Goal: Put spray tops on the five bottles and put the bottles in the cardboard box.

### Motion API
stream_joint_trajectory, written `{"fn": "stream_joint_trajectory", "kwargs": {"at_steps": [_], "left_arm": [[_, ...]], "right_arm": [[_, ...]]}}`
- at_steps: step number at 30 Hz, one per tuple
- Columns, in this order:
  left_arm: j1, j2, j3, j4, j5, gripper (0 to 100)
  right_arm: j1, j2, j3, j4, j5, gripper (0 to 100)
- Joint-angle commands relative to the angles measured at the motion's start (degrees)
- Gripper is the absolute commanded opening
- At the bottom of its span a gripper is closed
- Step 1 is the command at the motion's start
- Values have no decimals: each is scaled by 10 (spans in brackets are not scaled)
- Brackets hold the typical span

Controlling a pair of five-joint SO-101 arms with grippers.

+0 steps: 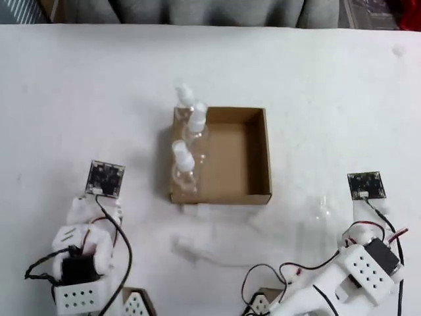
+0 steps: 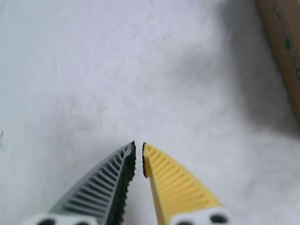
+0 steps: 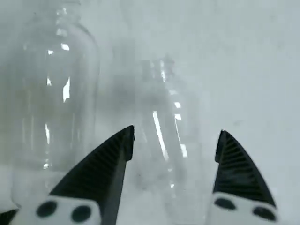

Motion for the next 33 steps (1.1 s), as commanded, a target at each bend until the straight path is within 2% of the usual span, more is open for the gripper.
{"fn": "stream_joint_trajectory", "kwargs": {"at_steps": [1, 6, 12, 17, 23, 27, 33], "left_arm": [[-5, -4, 0, 5, -7, 24], [-5, -4, 0, 5, -7, 24], [-5, -4, 0, 5, -7, 24], [-5, -4, 0, 5, -7, 24], [-5, -4, 0, 5, -7, 24], [-5, -4, 0, 5, -7, 24], [-5, -4, 0, 5, -7, 24]], "right_arm": [[3, -1, -5, -7, 29, 230], [4, -1, -24, 2, 78, 230], [7, -1, -151, 157, 150, 228], [7, 23, -223, 225, 193, 227], [4, 182, -297, 229, 206, 228], [3, 283, -315, 225, 256, 228], [7, 334, -314, 161, 300, 230]]}}
